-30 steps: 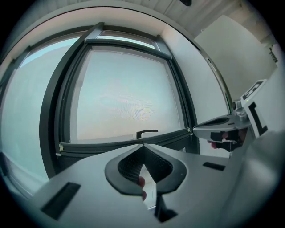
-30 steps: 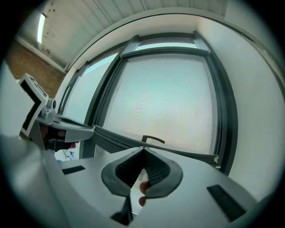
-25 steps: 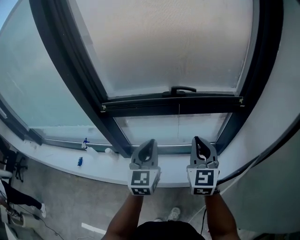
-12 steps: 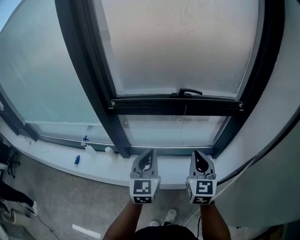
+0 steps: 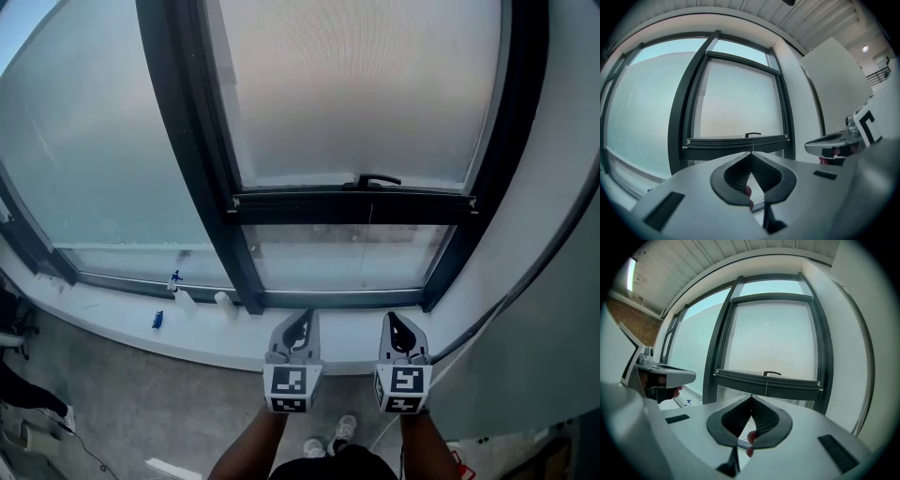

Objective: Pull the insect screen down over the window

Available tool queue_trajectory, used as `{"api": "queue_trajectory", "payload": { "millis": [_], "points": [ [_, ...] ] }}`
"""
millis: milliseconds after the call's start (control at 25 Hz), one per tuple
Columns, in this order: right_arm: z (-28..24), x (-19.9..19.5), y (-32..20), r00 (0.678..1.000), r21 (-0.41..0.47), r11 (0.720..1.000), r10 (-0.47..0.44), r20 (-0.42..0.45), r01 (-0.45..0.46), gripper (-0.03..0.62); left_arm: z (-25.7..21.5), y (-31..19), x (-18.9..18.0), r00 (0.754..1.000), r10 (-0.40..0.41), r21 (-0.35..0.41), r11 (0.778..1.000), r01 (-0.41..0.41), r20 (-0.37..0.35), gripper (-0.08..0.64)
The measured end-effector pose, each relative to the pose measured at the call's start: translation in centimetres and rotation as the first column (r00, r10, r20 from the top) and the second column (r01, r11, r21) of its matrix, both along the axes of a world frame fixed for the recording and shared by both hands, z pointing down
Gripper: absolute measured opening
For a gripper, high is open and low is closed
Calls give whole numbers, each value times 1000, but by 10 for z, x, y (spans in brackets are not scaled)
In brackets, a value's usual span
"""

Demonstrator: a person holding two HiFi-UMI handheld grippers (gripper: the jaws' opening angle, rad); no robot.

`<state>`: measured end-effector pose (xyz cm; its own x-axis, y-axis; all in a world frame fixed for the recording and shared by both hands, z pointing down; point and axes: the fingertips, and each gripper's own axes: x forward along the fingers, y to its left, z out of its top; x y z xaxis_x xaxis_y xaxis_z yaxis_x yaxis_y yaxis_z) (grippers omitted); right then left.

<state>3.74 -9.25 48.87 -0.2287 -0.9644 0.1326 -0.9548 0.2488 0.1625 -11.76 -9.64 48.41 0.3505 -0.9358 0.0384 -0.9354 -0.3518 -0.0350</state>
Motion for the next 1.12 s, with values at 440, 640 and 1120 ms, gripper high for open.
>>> {"api": "queue_trajectory", "payload": {
  "millis": [440,640,1120],
  "points": [
    [-2,12,39,1000,37,999,9,-6,-9,5,8,45,11,999,34,-15,999,-33,34,3],
    [-6,32,49,1000,38,999,-2,-21,3,3,17,62,23,999,21,-52,998,-19,29,3],
    [-24,50,77,1000,59,998,-23,9,22,3,-6,87,66,999,41,-22,999,-41,13,3]
  ]
}}
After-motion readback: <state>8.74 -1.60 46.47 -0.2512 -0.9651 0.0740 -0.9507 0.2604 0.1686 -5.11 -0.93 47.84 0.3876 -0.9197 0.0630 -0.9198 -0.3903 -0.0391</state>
